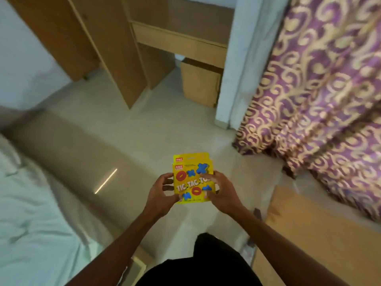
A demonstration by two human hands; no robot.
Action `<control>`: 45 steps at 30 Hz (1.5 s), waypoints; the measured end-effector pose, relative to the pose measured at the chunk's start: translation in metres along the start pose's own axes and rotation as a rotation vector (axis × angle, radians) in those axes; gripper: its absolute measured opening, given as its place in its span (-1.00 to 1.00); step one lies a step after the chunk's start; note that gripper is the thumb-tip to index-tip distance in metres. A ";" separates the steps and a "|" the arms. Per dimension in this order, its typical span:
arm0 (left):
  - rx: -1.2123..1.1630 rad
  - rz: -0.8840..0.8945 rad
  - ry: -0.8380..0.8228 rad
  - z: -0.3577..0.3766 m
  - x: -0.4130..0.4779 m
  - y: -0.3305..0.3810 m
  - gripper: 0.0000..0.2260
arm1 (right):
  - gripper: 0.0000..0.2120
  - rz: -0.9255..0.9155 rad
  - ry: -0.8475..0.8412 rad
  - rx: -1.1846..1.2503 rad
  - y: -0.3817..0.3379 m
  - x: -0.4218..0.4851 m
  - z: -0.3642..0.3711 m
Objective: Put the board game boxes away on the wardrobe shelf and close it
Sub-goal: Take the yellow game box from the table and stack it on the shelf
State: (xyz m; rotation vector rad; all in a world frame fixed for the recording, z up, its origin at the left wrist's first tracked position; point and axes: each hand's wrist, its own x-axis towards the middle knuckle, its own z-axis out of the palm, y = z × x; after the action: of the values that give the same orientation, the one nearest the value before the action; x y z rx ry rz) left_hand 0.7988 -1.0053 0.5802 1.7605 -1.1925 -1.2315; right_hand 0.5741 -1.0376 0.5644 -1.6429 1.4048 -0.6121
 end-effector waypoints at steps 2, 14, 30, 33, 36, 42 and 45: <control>-0.022 -0.012 0.049 -0.017 0.014 -0.003 -0.39 | -0.45 -0.032 -0.047 -0.017 -0.012 0.029 0.009; -0.116 -0.088 0.369 -0.127 0.178 0.007 -0.21 | -0.38 -0.186 -0.335 -0.081 -0.088 0.280 0.072; -0.131 -0.182 0.675 -0.404 0.364 -0.035 -0.27 | -0.34 -0.330 -0.662 -0.160 -0.291 0.570 0.292; -0.142 -0.185 0.709 -0.469 0.396 -0.040 -0.27 | -0.34 -0.357 -0.679 -0.149 -0.336 0.613 0.337; -0.145 -0.179 0.730 -0.528 0.427 -0.043 -0.26 | -0.34 -0.371 -0.687 -0.139 -0.380 0.655 0.376; -0.134 -0.198 0.748 -0.650 0.500 -0.061 -0.26 | -0.34 -0.372 -0.713 -0.103 -0.450 0.747 0.465; -0.135 -0.227 0.750 -0.718 0.550 -0.077 -0.26 | -0.34 -0.370 -0.712 -0.106 -0.478 0.808 0.522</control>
State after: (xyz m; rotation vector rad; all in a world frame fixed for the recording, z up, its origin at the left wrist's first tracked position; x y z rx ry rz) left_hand 1.5743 -1.4763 0.5662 2.0186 -0.4736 -0.6281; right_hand 1.4486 -1.6618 0.5735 -1.9582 0.6297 -0.1113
